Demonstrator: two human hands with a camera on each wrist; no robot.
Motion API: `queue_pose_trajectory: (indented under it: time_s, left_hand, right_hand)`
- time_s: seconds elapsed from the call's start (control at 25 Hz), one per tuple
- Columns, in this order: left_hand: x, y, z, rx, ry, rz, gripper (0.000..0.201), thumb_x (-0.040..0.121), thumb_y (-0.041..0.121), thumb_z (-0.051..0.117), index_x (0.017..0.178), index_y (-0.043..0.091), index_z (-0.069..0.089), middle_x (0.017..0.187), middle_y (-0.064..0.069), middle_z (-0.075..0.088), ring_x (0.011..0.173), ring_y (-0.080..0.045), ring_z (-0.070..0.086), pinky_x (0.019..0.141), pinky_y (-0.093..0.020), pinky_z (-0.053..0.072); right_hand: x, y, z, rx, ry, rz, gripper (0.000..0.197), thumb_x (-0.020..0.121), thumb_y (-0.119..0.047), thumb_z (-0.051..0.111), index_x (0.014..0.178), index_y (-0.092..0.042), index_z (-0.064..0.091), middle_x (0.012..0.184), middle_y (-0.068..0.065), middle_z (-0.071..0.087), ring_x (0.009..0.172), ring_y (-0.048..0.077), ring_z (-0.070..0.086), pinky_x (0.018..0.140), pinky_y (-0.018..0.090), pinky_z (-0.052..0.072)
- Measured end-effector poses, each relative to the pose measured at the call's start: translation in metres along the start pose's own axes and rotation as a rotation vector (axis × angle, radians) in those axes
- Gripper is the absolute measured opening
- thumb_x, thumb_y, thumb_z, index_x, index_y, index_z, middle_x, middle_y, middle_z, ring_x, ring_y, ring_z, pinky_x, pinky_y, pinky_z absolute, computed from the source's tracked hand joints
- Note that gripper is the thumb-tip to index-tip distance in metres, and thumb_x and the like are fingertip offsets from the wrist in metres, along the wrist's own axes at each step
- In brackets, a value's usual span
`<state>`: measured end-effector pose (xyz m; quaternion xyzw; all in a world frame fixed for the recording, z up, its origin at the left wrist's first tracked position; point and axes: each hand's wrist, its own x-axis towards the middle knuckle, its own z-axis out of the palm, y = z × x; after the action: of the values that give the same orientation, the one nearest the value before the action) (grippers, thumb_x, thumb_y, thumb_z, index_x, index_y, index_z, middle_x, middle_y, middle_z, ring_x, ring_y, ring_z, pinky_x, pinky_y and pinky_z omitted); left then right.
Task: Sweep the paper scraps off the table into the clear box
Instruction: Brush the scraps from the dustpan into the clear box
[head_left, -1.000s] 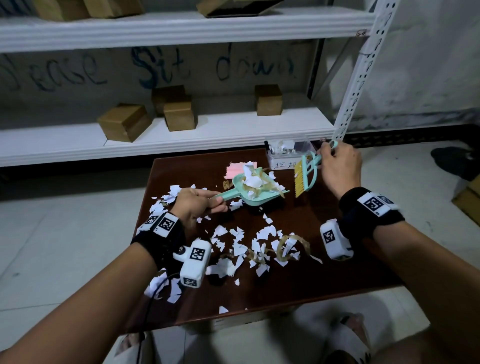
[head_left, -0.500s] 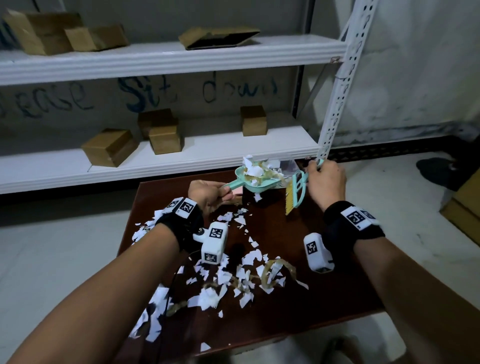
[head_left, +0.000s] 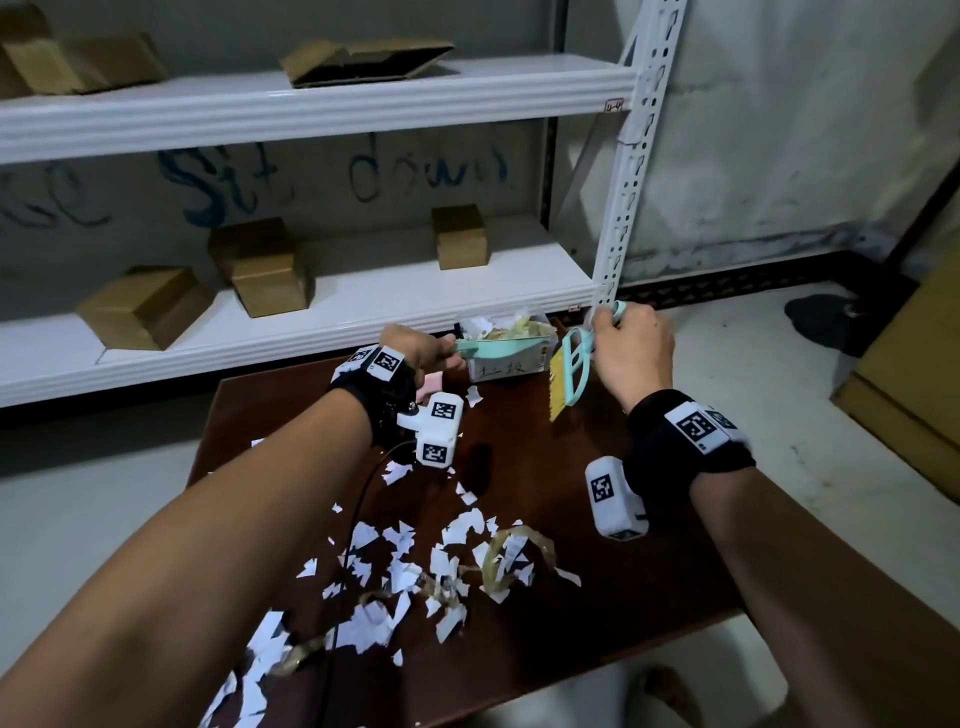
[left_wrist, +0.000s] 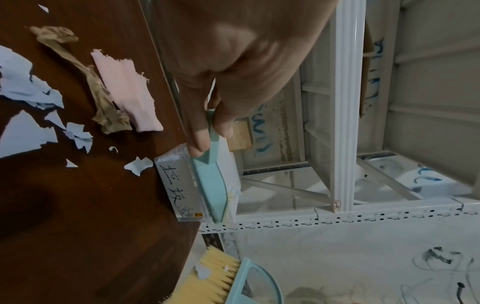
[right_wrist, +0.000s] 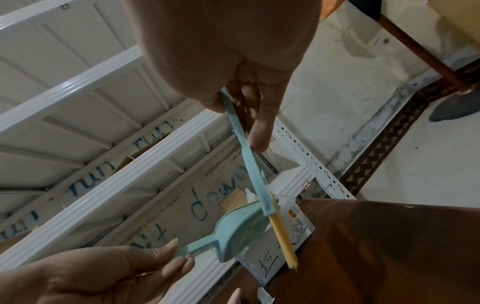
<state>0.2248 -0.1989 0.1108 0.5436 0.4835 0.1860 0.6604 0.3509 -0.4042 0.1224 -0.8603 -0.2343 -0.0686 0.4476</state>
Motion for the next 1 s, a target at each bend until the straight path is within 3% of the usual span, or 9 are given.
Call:
queue_pose_trajectory:
  time_s: [0.08, 0.12, 0.2, 0.28, 0.36, 0.52, 0.64, 0.8, 1.0]
  left_hand:
    - [0.000, 0.001, 0.004, 0.016, 0.007, 0.013, 0.011, 0.095, -0.003, 0.062, 0.084, -0.006, 0.063, 0.074, -0.016, 0.070, 0.043, -0.016, 0.068, 0.040, -0.020, 0.052]
    - [-0.001, 0.003, 0.006, 0.016, 0.017, 0.011, 0.012, 0.094, -0.001, 0.065, 0.082, -0.002, 0.064, 0.060, -0.014, 0.068, 0.039, -0.016, 0.065, 0.042, -0.026, 0.051]
    - [-0.001, 0.004, 0.010, -0.033, 0.043, 0.018, 0.016, 0.089, 0.002, 0.073, 0.076, -0.002, 0.065, 0.051, -0.015, 0.066, 0.041, -0.020, 0.066, 0.049, -0.031, 0.052]
    - [-0.001, 0.006, 0.011, -0.084, 0.080, 0.056, 0.021, 0.083, 0.001, 0.079, 0.072, -0.008, 0.063, 0.054, -0.020, 0.066, 0.043, -0.026, 0.066, 0.051, -0.034, 0.059]
    - [-0.003, 0.009, 0.009, -0.112, 0.087, 0.087, 0.022, 0.081, 0.003, 0.080, 0.081, -0.012, 0.064, 0.062, -0.024, 0.069, 0.050, -0.029, 0.069, 0.056, -0.039, 0.062]
    - [-0.006, 0.013, -0.002, -0.158, 0.075, 0.115, 0.044, 0.080, 0.010, 0.083, 0.110, -0.016, 0.064, 0.076, -0.025, 0.074, 0.077, -0.035, 0.073, 0.087, -0.057, 0.057]
    - [-0.010, 0.016, -0.005, -0.168, 0.078, 0.131, 0.042, 0.079, 0.011, 0.084, 0.106, -0.015, 0.066, 0.076, -0.024, 0.074, 0.074, -0.032, 0.075, 0.084, -0.054, 0.059]
    - [-0.010, 0.017, -0.001, -0.159, 0.091, 0.122, 0.037, 0.078, 0.008, 0.084, 0.102, -0.014, 0.067, 0.078, -0.024, 0.074, 0.068, -0.031, 0.076, 0.077, -0.047, 0.062]
    - [0.008, 0.004, 0.012, -0.109, 0.107, 0.097, 0.041, 0.070, 0.022, 0.092, 0.094, -0.005, 0.073, 0.073, -0.019, 0.075, 0.069, -0.028, 0.077, 0.085, -0.059, 0.057]
  right_hand:
    - [0.000, -0.001, -0.001, 0.007, 0.000, -0.004, 0.042, 0.102, -0.030, 0.048, 0.094, -0.001, 0.077, 0.092, 0.021, 0.074, 0.090, 0.037, 0.067, 0.082, 0.038, 0.052]
    - [-0.001, -0.001, -0.001, 0.008, -0.001, -0.005, 0.041, 0.102, -0.030, 0.048, 0.094, -0.002, 0.077, 0.092, 0.020, 0.074, 0.089, 0.037, 0.067, 0.082, 0.038, 0.052]
    - [-0.001, -0.002, -0.002, 0.006, 0.000, -0.007, 0.042, 0.102, -0.030, 0.048, 0.093, -0.002, 0.077, 0.091, 0.020, 0.073, 0.088, 0.036, 0.067, 0.082, 0.039, 0.053]
    - [-0.002, -0.003, -0.004, 0.012, 0.005, -0.009, 0.042, 0.102, -0.030, 0.047, 0.092, -0.002, 0.077, 0.089, 0.019, 0.073, 0.085, 0.035, 0.067, 0.082, 0.040, 0.055]
    - [-0.001, -0.003, -0.005, 0.017, 0.018, -0.014, 0.042, 0.102, -0.029, 0.048, 0.091, -0.001, 0.077, 0.086, 0.019, 0.073, 0.083, 0.035, 0.066, 0.081, 0.040, 0.055]
    - [-0.001, -0.003, -0.002, 0.041, 0.020, -0.003, 0.043, 0.100, -0.032, 0.047, 0.087, -0.004, 0.077, 0.083, 0.017, 0.073, 0.079, 0.033, 0.068, 0.081, 0.042, 0.058]
    - [-0.002, -0.004, 0.001, 0.058, 0.010, 0.001, 0.043, 0.102, -0.032, 0.047, 0.088, -0.004, 0.076, 0.085, 0.016, 0.074, 0.078, 0.032, 0.068, 0.078, 0.037, 0.057]
    - [-0.003, -0.005, -0.002, 0.038, 0.013, -0.006, 0.041, 0.104, -0.029, 0.049, 0.092, -0.001, 0.076, 0.088, 0.017, 0.073, 0.074, 0.027, 0.059, 0.070, 0.027, 0.041]
    - [0.003, 0.002, 0.000, 0.069, 0.023, -0.022, 0.040, 0.100, -0.030, 0.049, 0.086, -0.002, 0.075, 0.083, 0.018, 0.073, 0.080, 0.035, 0.068, 0.078, 0.039, 0.056]
